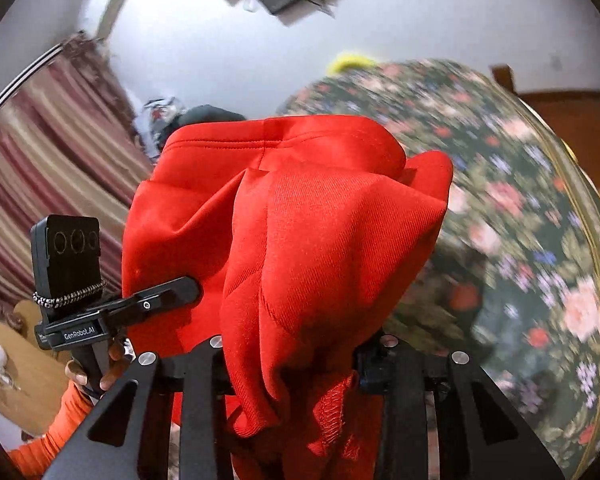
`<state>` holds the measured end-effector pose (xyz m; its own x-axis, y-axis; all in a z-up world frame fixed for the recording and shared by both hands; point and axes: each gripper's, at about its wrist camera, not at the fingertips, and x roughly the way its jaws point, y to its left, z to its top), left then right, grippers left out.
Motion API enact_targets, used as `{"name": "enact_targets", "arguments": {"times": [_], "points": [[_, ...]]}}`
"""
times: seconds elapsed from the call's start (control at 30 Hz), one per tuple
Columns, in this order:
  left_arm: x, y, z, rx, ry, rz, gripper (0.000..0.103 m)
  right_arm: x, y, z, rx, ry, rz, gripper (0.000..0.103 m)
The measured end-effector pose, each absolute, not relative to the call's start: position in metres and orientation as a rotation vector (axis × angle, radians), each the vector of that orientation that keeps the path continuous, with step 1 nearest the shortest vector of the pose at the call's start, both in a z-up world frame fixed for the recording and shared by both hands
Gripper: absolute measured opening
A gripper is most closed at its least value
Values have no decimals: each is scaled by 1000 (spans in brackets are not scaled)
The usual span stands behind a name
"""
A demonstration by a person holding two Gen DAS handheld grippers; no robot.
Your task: Fold large clothes
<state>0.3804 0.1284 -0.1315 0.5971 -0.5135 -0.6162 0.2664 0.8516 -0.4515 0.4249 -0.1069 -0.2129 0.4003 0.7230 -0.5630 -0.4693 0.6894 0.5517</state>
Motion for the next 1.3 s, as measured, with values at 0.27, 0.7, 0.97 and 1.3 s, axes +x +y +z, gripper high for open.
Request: {"name": "enact_targets", "arguments": {"times": [0.27,0.7,0.97,1.3], "points": [[339,223,-81,-340,687,-345,39,415,1,-156,266,792,880,32],[351,402,-142,-451,798,-68,40,463,216,-225,296,986,982,32],[387,477,-246,-624,955,43,60,513,281,-320,289,1165,952,31],[353,455,-224,-393,953,48,81,502,234,-302,35,1065,849,87]]}}
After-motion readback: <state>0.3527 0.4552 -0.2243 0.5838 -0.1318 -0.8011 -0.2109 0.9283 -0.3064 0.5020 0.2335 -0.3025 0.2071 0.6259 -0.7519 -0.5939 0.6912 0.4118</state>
